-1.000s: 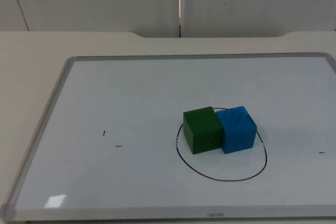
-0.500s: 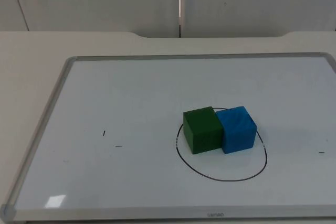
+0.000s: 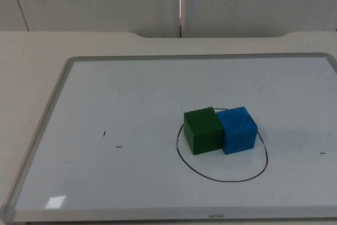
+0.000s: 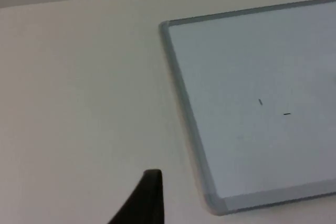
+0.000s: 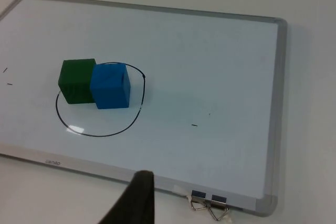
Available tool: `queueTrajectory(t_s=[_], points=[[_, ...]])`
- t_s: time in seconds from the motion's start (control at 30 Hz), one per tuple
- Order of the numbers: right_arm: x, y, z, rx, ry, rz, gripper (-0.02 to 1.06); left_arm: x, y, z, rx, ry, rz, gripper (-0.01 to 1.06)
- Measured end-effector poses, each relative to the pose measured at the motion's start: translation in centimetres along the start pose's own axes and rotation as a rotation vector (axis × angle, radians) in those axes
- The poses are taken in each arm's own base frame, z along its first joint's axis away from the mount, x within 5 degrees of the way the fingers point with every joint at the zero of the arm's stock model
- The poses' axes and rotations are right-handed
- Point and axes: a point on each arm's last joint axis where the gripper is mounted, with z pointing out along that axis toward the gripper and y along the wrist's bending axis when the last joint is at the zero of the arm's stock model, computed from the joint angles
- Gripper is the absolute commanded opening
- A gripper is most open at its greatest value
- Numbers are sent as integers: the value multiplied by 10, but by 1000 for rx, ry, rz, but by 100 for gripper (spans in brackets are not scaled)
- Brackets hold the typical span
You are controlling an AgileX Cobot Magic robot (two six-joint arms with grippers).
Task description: Push the two cubes into the marked area.
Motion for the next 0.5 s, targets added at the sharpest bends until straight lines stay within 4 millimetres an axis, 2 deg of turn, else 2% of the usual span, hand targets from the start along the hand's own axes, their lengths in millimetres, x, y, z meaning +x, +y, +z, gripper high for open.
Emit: queueTrajectory(t_s=[0.13,0.5], points=[[0,0,0,-2,0,1,105,0,0,0,-89,0,-47,104],[0,0,0,-2,0,1,105,0,-1,1,-197,0,-104,104]])
